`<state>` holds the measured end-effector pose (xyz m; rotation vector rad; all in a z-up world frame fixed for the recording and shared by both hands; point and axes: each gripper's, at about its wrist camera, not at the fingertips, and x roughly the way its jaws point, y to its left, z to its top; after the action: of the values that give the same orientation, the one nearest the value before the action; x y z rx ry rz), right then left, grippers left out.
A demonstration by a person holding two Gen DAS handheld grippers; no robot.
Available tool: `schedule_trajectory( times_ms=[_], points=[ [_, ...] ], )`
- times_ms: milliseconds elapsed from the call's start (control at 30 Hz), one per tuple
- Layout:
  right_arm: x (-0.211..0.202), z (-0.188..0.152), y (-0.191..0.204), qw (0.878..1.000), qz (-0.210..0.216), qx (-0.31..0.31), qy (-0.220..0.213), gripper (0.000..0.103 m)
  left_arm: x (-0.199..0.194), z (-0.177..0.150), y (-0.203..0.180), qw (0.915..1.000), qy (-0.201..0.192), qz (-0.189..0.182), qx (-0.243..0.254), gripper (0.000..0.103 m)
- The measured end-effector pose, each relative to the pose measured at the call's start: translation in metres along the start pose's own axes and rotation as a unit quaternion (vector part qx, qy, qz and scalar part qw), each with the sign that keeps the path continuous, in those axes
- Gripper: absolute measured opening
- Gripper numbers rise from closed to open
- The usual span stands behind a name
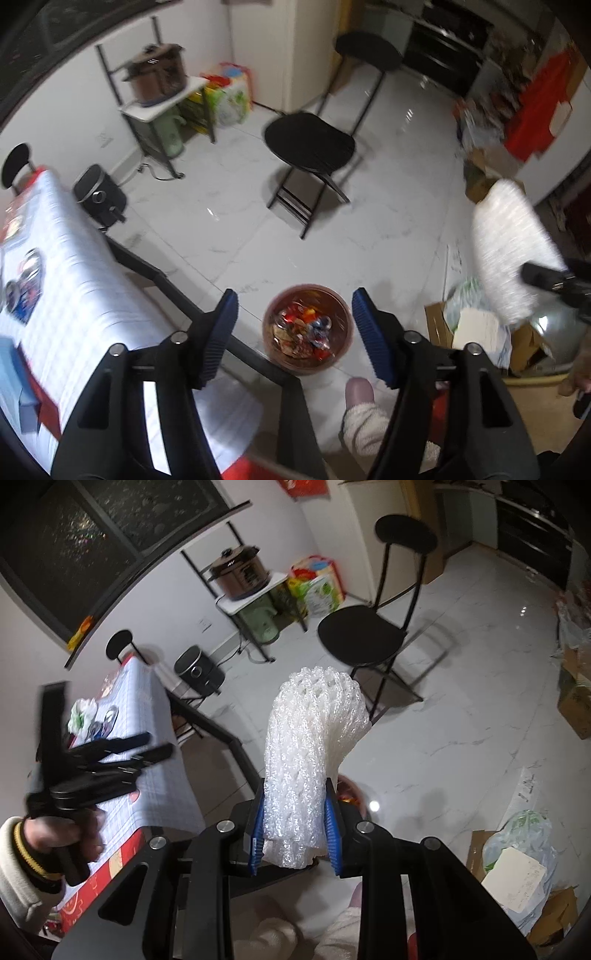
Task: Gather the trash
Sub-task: 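Open both tools to drop the can and foam sleeve into the basin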
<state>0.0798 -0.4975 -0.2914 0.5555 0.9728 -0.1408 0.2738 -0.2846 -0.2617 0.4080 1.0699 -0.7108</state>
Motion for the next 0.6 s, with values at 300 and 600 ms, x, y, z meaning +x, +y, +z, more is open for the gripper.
schedule_trajectory(
  times_ms=[300,600],
  points=[
    [0.116,-0.007,0.043,0.992,-0.004,-0.054,0.114,0.028,-0.061,-0.045,0.068,0.9949,-0.041,0.046,-0.080,0.085],
    [0.173,0.001,0.070,0.985,-0.015,-0.080,0.154,0.029,-0.084,-0.079,0.107,0.9877,-0.043,0.073,-0.131,0.086]
  ],
)
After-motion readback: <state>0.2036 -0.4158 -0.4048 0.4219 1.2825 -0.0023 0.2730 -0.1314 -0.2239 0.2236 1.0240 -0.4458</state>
